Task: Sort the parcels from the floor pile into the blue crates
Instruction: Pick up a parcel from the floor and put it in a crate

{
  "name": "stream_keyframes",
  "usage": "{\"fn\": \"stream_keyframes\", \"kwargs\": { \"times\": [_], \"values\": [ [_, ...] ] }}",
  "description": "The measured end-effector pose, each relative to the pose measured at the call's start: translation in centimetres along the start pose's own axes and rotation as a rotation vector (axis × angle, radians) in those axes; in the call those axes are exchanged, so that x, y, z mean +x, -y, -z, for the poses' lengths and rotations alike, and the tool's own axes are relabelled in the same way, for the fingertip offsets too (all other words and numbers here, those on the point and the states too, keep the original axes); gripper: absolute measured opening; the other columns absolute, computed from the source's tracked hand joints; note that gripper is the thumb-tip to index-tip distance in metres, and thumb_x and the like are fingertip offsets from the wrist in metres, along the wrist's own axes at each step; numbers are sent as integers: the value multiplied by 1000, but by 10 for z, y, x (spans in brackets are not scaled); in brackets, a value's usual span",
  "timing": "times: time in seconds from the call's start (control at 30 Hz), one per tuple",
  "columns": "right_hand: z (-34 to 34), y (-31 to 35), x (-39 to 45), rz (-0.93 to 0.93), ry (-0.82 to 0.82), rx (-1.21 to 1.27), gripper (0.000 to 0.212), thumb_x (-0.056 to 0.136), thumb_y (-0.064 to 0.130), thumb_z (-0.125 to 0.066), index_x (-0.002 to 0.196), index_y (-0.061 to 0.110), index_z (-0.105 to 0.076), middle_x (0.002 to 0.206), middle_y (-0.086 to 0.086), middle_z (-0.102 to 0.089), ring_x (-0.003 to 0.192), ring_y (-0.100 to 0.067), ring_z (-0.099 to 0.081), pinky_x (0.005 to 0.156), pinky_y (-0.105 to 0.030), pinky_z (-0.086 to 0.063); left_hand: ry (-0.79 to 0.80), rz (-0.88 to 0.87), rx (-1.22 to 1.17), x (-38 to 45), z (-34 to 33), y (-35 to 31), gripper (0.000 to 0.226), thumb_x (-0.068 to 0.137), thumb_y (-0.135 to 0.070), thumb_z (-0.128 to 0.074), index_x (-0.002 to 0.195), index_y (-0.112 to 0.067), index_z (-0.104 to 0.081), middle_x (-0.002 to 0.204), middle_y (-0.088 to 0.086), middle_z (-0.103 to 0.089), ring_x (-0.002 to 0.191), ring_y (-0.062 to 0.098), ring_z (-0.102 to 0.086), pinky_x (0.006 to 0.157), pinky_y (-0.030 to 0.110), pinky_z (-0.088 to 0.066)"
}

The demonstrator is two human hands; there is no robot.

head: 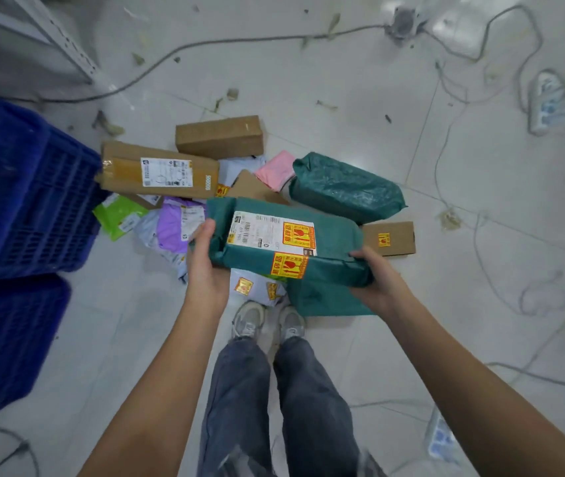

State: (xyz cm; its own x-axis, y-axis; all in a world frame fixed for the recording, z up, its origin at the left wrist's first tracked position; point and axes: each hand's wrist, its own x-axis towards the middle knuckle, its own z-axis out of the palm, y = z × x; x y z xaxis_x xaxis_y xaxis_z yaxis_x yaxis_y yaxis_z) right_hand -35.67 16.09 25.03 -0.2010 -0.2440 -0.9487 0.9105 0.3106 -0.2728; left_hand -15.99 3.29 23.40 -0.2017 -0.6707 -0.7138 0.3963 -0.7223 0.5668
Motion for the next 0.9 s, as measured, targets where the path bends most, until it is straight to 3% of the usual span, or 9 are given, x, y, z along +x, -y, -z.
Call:
{"fn": "stream_keyframes", "kwargs": {
  "times": [0.13,0.23,0.33,0.47,0.53,0.6,0.73,0.8,0.9],
  "values": [
    [-17,-14,-70,127,159,96,51,84,-6,-43,135,4,-44,127,-15,-55,105,-28,-56,78,-32,-51,-3,88,-85,-64,-8,-25,40,95,-29,-48,129,-10,-49,117,8,-60,117,25,-54,89,37,-52],
    [-33,-40,-117,164,291,-40,57,83,-14,-43,138,-1,-38,138,-21,-48,111,-31,-50,91,-38,-43,90,125,138,-112,-20,-29,52,90,-21,-58,138,-11,-40,109,2,-62,95,18,-65,83,39,-55],
    [-48,-64,-153,216,391,-201,53,82,-16,-50,132,1,-46,123,-18,-58,105,-30,-57,87,-38,-49,38,40,226,-151,-24,-39,62,82,-11,-67,136,-24,-38,117,2,-63,82,13,-68,63,30,-56],
    [-55,-72,-177,144,514,-271,41,90,2,-51,130,12,-50,126,-8,-60,111,-23,-58,88,-35,-51,-86,-25,114,-182,-3,-73,66,81,-6,-69,137,-25,-41,105,5,-66,80,15,-67,65,28,-55],
    [-65,-63,-184,95,545,-334,26,92,19,-48,111,19,-65,111,1,-68,104,-17,-59,87,-33,-48,-105,-74,98,-194,13,-96,66,80,-5,-69,136,-26,-42,90,-1,-68,74,11,-68,62,26,-54],
    [-84,-54,-189,78,572,-436,28,89,34,-45,100,24,-69,94,7,-73,92,-13,-60,81,-29,-45,-117,-118,103,-203,30,-120,66,80,-5,-69,134,-30,-42,84,-6,-69,67,7,-69,60,24,-54],
    [-148,-63,-194,231,540,-834,43,92,38,-43,130,20,-51,118,-7,-62,93,-18,-55,70,-30,-41,-136,-176,100,-214,66,-162,66,79,-5,-70,133,-32,-45,88,-7,-71,72,8,-68,65,25,-52],
    [-183,-76,-197,290,510,-889,46,87,38,-54,131,26,-48,107,-3,-62,77,-12,-55,57,-25,-39,-119,-181,93,-213,82,-181,65,78,-5,-70,132,-33,-46,91,-9,-73,76,8,-68,66,25,-51],
    [-240,-98,-199,308,573,-1011,47,85,33,-65,130,28,-52,114,6,-66,96,-11,-62,73,-25,-49,-127,-203,69,-203,109,-213,63,79,-5,-70,131,-33,-47,96,-10,-72,81,8,-68,68,24,-51]
  ]
}}
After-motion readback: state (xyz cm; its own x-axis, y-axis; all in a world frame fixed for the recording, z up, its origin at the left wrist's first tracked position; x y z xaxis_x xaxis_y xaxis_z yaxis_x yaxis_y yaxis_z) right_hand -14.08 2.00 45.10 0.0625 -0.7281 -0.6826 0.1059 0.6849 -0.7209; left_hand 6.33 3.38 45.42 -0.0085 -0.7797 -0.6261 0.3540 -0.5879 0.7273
